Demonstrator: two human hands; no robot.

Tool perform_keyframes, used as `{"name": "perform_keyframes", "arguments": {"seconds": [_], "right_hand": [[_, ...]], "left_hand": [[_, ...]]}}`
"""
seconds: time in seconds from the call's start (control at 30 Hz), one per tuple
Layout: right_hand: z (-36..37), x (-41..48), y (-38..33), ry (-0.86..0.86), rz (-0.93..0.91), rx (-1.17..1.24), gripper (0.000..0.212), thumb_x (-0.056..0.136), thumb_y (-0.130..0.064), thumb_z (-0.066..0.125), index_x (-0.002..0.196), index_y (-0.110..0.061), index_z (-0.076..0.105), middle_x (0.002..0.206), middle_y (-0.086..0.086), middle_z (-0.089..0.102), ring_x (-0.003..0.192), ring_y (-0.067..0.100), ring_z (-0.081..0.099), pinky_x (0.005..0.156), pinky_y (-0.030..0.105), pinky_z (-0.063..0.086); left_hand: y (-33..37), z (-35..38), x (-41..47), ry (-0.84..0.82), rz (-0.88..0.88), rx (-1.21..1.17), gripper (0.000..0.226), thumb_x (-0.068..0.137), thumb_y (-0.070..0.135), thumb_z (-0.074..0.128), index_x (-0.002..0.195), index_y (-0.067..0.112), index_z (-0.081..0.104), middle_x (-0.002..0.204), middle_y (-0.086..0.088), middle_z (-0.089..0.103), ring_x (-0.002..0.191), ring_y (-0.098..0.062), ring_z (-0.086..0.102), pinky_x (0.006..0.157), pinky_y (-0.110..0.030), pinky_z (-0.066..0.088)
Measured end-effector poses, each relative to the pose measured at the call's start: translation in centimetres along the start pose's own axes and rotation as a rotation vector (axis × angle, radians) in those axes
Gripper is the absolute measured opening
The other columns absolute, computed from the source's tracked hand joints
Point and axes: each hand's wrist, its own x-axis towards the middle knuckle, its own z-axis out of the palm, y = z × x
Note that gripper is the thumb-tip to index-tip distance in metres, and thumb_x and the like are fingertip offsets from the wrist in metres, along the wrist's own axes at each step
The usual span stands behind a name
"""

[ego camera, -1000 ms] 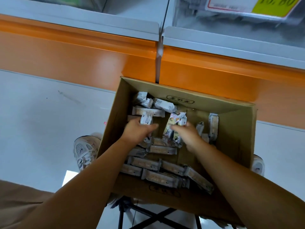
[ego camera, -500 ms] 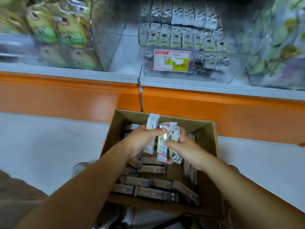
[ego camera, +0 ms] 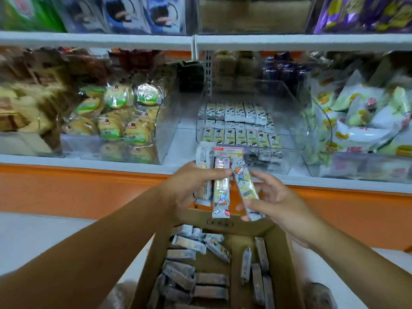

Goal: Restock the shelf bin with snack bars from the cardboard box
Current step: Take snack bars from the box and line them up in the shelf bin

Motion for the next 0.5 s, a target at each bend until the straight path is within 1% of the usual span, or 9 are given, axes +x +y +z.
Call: {"name": "perform_keyframes", "arguments": {"seconds": [0.07,0.13,0.2,0.23,0.3,0.33,0.37,0.43,0.5], "right_hand": [[-0.1,-0.5,-1.8,0.005,-0.071,-0.076,0.067,0.082,-0.013,0.071,0.135,-0.04,0.04,0.107,0.013,0.065,0.094,0.026,0.071,0.083,0.038,0.052],[-0.4,-0.8,-3.2,0.036,-0.128,-0.119,0.062,0.082,-0.016,0.071,0.13,-0.045,0.045,0.109,0.013,0.065,0.094,0.023,0.071,0.084,0.034,0.054],[-0.7,-0.7,-4.4,0.052,-0.166,-0.135,0.057,0.082,-0.021,0.071,0.124,-0.052,0.05,0.115,0.01,0.063,0.099,0.023,0.069,0.089,0.039,0.055],[-1.0,-0.5,-4.9,0.058,-0.176,-0.137,0.055,0.082,-0.023,0.07,0.122,-0.056,0.051,0.12,0.003,0.062,0.101,0.018,0.068,0.09,0.038,0.055],[-1.3,-0.1,-5.8,0.061,-0.183,-0.121,0.055,0.086,-0.021,0.067,0.119,-0.061,0.049,0.126,-0.017,0.055,0.1,0.001,0.066,0.082,0.026,0.056],[-1.5,0.2,-6.2,0.058,-0.182,-0.123,0.058,0.087,-0.018,0.067,0.119,-0.061,0.047,0.127,-0.024,0.051,0.1,-0.004,0.064,0.078,0.023,0.056],[-1.8,0.5,-6.5,0.044,-0.175,-0.137,0.062,0.086,-0.014,0.069,0.12,-0.06,0.045,0.128,-0.027,0.049,0.103,-0.004,0.062,0.08,0.026,0.056],[-2.1,1.2,-6.8,0.036,-0.161,-0.214,0.074,0.083,-0.009,0.072,0.126,-0.061,0.041,0.128,-0.032,0.049,0.115,0.003,0.056,0.091,0.04,0.055],[-2.1,2.2,-7.3,0.035,-0.17,-0.284,0.078,0.084,-0.01,0.07,0.128,-0.065,0.037,0.132,-0.035,0.045,0.122,0.005,0.05,0.098,0.047,0.05]], "left_hand": [[1.7,0.4,-0.4,-0.001,0.064,0.042,0.032,0.085,0.013,0.072,0.116,0.011,0.069,0.109,-0.008,0.075,0.103,-0.022,0.071,0.087,-0.038,0.057],[3.1,0.9,-0.6,-0.006,0.134,0.045,0.03,0.078,0.018,0.076,0.107,0.015,0.072,0.105,-0.002,0.077,0.101,-0.017,0.071,0.086,-0.033,0.054],[3.8,1.4,-0.6,0.019,0.168,0.011,0.038,0.064,0.025,0.081,0.1,0.017,0.073,0.1,-0.002,0.077,0.103,-0.021,0.071,0.096,-0.042,0.051],[4.0,1.6,-0.3,0.041,0.177,-0.008,0.044,0.06,0.027,0.085,0.101,0.016,0.072,0.1,-0.002,0.077,0.104,-0.022,0.07,0.099,-0.046,0.049],[4.5,1.7,0.4,0.046,0.2,-0.015,0.055,0.061,0.03,0.091,0.11,0.014,0.071,0.105,-0.004,0.076,0.107,-0.024,0.069,0.104,-0.052,0.044],[4.8,1.8,0.9,0.04,0.213,-0.003,0.053,0.064,0.034,0.089,0.11,0.014,0.073,0.107,-0.005,0.076,0.109,-0.025,0.068,0.105,-0.054,0.042],[5.0,1.9,1.3,0.035,0.217,0.003,0.049,0.067,0.035,0.086,0.109,0.015,0.074,0.108,-0.005,0.076,0.11,-0.025,0.068,0.106,-0.054,0.041],[5.3,2.1,2.1,0.052,0.231,-0.01,0.039,0.074,0.031,0.083,0.109,0.014,0.074,0.107,-0.004,0.076,0.107,-0.023,0.069,0.105,-0.052,0.044],[5.6,2.0,2.9,0.104,0.245,-0.029,0.042,0.075,0.029,0.083,0.112,0.013,0.071,0.105,-0.002,0.076,0.104,-0.019,0.07,0.105,-0.048,0.045]]}}
